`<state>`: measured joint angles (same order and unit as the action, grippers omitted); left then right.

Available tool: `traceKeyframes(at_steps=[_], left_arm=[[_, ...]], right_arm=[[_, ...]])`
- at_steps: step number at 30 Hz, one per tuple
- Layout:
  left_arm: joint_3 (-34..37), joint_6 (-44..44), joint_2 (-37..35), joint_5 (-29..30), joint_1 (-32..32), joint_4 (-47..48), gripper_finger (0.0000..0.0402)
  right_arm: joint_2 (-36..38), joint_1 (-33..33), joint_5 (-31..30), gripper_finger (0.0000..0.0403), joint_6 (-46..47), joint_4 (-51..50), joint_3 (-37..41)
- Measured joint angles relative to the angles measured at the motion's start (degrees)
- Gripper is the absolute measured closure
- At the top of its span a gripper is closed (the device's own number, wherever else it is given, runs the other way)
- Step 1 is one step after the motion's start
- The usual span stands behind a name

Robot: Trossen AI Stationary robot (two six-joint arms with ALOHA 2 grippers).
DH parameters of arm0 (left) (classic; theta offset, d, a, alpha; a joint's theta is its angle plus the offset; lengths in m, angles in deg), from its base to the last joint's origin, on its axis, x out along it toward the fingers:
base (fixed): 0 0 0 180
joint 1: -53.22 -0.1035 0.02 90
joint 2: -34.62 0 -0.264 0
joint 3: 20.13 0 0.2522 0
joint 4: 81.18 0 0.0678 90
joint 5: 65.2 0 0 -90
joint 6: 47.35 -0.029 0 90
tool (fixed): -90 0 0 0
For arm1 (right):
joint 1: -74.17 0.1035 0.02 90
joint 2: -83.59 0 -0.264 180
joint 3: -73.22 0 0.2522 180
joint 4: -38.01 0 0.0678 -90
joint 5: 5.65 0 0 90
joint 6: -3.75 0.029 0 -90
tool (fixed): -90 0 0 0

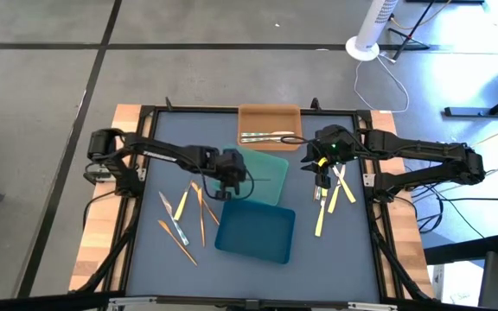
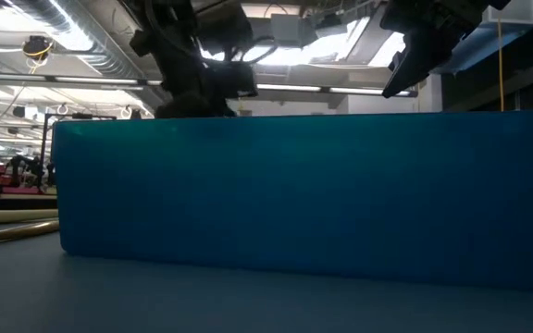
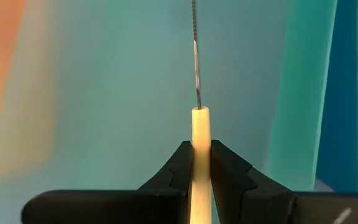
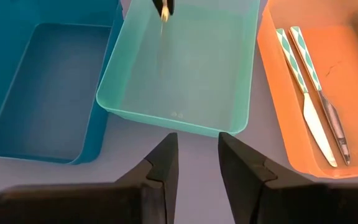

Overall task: Sort silverware by color (type)
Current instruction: Put the yellow knife into the green bin

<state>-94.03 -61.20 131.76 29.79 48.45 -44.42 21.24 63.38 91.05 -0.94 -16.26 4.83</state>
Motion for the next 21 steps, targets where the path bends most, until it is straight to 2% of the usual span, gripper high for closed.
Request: traceKeyframes(at_steps=[21], left_arm=[[0.0,-3.4,7.9,-2.7,-1.0,-4.7,0.0367]], right_arm=[[0.0,0.0,0.0,0.0301,0.0,0.1,0.0]])
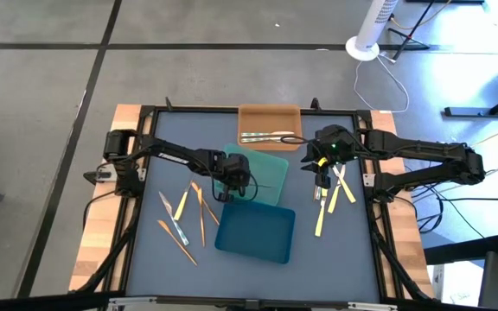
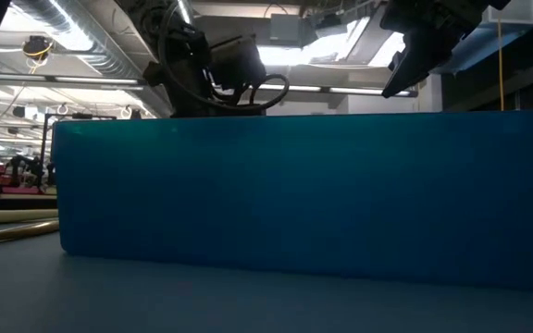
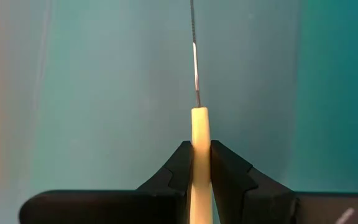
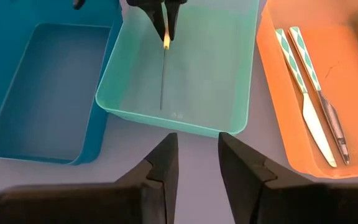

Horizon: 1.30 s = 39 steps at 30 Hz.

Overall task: Sort silverware by color (type)
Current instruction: Put the yellow knife into the green bin

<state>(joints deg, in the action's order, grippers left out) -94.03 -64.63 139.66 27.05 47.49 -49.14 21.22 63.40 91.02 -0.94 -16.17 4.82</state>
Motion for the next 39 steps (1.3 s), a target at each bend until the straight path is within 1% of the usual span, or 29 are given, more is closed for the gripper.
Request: traceKeyframes(at_steps=[10,17,20,26,29,39], left_arm=[[0.0,0.0,0.1,-0.2,0.0,-3.0,0.0365],[0.0,0.1,0.1,0.0,0.0,-3.1,0.0364],[0.0,0.1,0.1,-0.1,0.0,-3.1,0.0353],[0.0,0.1,0.1,0.0,0.0,-3.0,0.0312],[0.0,0.1,0.1,0.0,0.0,-3.0,0.0299],[0.0,0.1,0.1,0.0,0.0,-3.0,0.0292]], right_arm=[[0.0,0.0,0.0,0.0301,0.0,0.0,0.0],[0.0,0.0,0.0,0.0301,0.0,-0.1,0.0],[0.0,0.0,0.0,0.0301,0.0,-0.1,0.0],[0.0,0.0,0.0,0.0301,0.0,-0.1,0.0],[0.0,0.0,0.0,0.0301,0.0,-0.1,0.0],[0.0,0.0,0.0,0.0301,0.0,-0.2,0.0]])
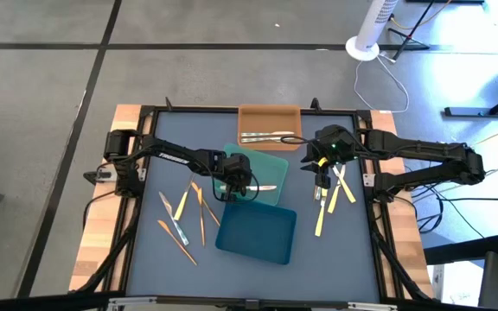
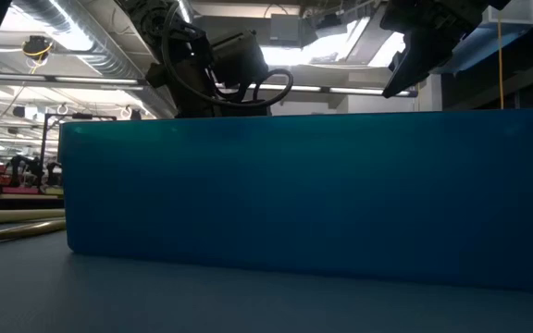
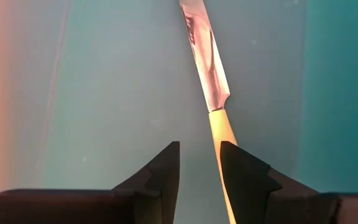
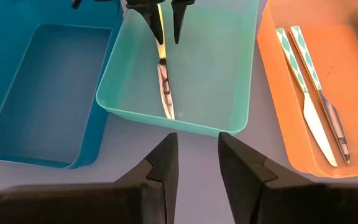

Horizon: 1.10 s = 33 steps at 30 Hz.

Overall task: Sort silverware by color (type)
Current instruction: Put the yellow knife into the green bin

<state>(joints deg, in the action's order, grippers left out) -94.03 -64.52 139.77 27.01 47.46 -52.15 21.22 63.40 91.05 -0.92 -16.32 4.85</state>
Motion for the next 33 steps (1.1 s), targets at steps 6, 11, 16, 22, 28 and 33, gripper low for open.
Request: traceKeyframes(at_steps=[6,11,16,22,28,33], left_arm=[[0.0,0.0,0.0,0.0,0.0,0.0,0.0291],[0.0,0.0,0.0,0.0,0.0,0.1,0.0291],[0.0,0.1,-0.5,0.2,0.0,0.2,0.0291],[0.0,0.1,-3.0,0.7,0.0,0.3,0.0291],[0.0,0.3,-7.2,4.2,0.0,0.5,0.0291],[0.0,1.4,-11.0,8.2,0.0,0.6,0.0291]], right_arm=[[0.0,0.0,4.4,0.0301,-0.1,0.0,0.0],[0.0,1.6,8.7,0.0301,-0.3,0.0,0.0],[0.0,6.9,8.4,0.0301,-1.7,0.0,0.0],[-0.1,14.2,6.4,0.0301,-1.6,-0.6,0.0],[-1.5,21.7,6.4,0.0301,-1.7,-2.6,0.0],[-3.3,27.5,6.4,0.0301,-1.7,-5.9,0.0]])
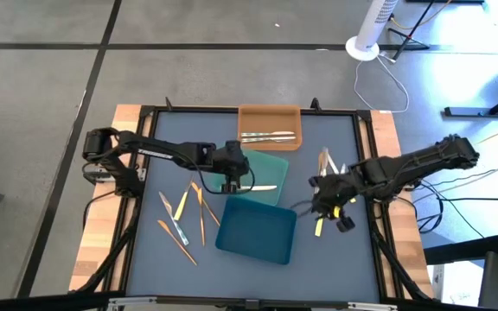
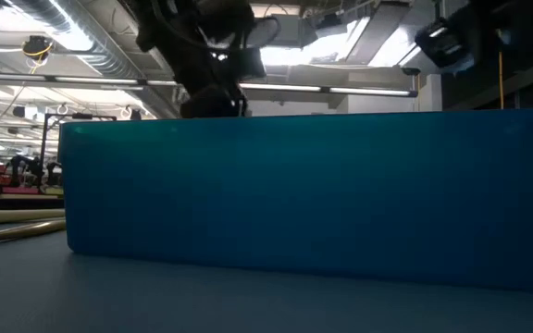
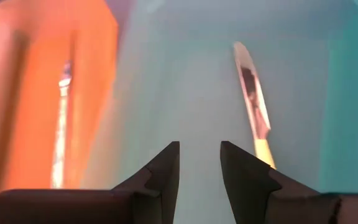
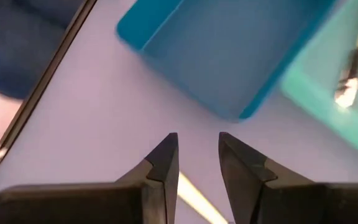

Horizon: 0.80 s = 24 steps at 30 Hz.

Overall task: Sort silverware by color (type)
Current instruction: Put the yellow knife into the green bin

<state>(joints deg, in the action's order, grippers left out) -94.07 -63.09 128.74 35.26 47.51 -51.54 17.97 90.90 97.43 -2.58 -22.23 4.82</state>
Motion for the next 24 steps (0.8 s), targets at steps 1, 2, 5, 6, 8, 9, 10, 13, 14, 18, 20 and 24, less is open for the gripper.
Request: traceKeyframes(at_steps=[1,2,5,6,8,9,10,13,14,18,20,24], left_arm=[[0.0,0.4,-0.8,0.6,0.0,0.0,0.0291],[0.0,0.6,-1.7,1.0,0.0,0.1,0.0291],[0.0,0.6,-4.3,1.0,0.0,0.0,0.0291],[0.0,0.6,-5.1,1.1,0.0,0.0,0.0291],[0.0,0.7,-6.8,1.0,0.0,0.1,0.0291],[0.0,0.7,-7.7,1.0,0.0,-0.2,0.0291],[0.0,0.9,-8.6,1.0,0.0,0.0,0.0291],[0.0,2.3,-10.9,1.0,0.0,0.2,0.0291],[0.0,2.7,-11.4,1.0,0.0,0.2,0.0291],[0.0,3.6,-13.4,1.0,0.1,0.9,0.0291],[0.0,3.6,-13.9,1.0,0.2,1.1,0.0291],[0.0,3.7,-14.0,0.9,0.2,1.3,0.0291]], right_arm=[[-0.4,1.1,0.0,0.0301,0.0,-1.0,0.0],[-0.7,2.1,0.0,0.0301,0.0,-1.6,0.0],[-1.4,4.9,-1.5,0.0301,-0.2,-3.0,0.0],[-1.6,5.7,-2.8,0.0301,-0.2,-3.3,0.0],[-2.3,7.4,-6.3,0.0301,-1.6,-3.6,0.0],[-2.8,8.0,-7.6,0.0301,-2.5,-3.9,0.0],[-3.3,8.6,-9.1,0.0301,-4.0,-4.0,0.0],[-5.3,9.8,-11.9,0.0301,-8.5,-6.0,0.0],[-6.1,10.1,-12.3,0.0301,-9.3,-6.9,0.0],[-9.6,9.9,-12.7,0.0301,-10.7,-11.3,0.0],[-11.3,9.9,-13.7,0.0301,-11.8,-12.3,0.0],[-14.4,9.9,-15.5,0.0301,-15.1,-12.0,0.0]])
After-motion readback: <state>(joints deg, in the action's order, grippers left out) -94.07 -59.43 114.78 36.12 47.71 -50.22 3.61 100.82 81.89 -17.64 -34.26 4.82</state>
